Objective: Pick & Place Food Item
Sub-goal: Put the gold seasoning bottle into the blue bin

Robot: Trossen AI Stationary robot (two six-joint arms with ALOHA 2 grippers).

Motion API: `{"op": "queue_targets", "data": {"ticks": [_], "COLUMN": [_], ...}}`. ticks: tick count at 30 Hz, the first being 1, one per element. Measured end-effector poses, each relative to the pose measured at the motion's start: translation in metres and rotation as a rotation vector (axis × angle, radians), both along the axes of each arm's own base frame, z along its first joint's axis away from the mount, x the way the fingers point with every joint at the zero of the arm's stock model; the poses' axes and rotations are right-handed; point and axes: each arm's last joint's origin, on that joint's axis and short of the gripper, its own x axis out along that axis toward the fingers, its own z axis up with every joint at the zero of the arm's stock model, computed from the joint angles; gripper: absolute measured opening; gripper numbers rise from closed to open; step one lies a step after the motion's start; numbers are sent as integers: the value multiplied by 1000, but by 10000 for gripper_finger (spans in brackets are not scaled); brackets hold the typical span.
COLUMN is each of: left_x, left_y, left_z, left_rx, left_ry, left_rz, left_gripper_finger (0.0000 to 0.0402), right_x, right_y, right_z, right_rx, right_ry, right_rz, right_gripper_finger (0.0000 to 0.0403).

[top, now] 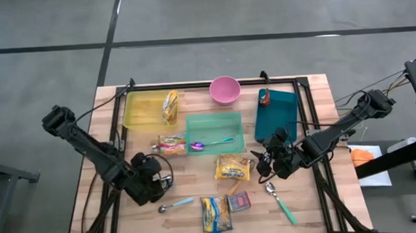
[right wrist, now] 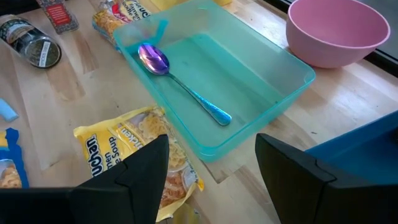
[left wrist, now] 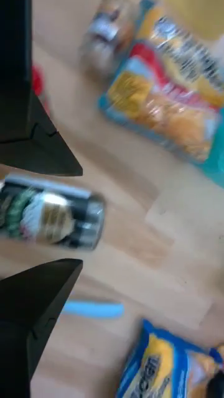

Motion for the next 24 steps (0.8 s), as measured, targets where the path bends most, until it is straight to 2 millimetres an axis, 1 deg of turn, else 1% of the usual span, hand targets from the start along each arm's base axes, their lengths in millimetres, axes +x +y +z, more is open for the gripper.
{"op": "queue_targets", "data": {"ticks": [3,6,14,21,24], "left_x": [-6,-11,-12,-16,-18], "left_y": [-8,-11,-11,-8,-6], "left_z": [-3,-5,-7,-33,-40], "left_rx": [-40,-43,-25,-40,-37], "left_ry": [72,143,167,204,212], "left_rz": [-94,-174,-223,-244,-245], "left_gripper_finger": [237,237,237,237,237], "right_x": [0,0,1,9,12], "right_y": [0,0,1,8,10], "right_z": [0,0,0,7,9], "right_rx": [0,1,2,-13,-28], "right_ry": [0,-1,10,-6,-24], "right_rz": [0,0,35,193,232], "right_gripper_finger": [237,237,237,237,237]}}
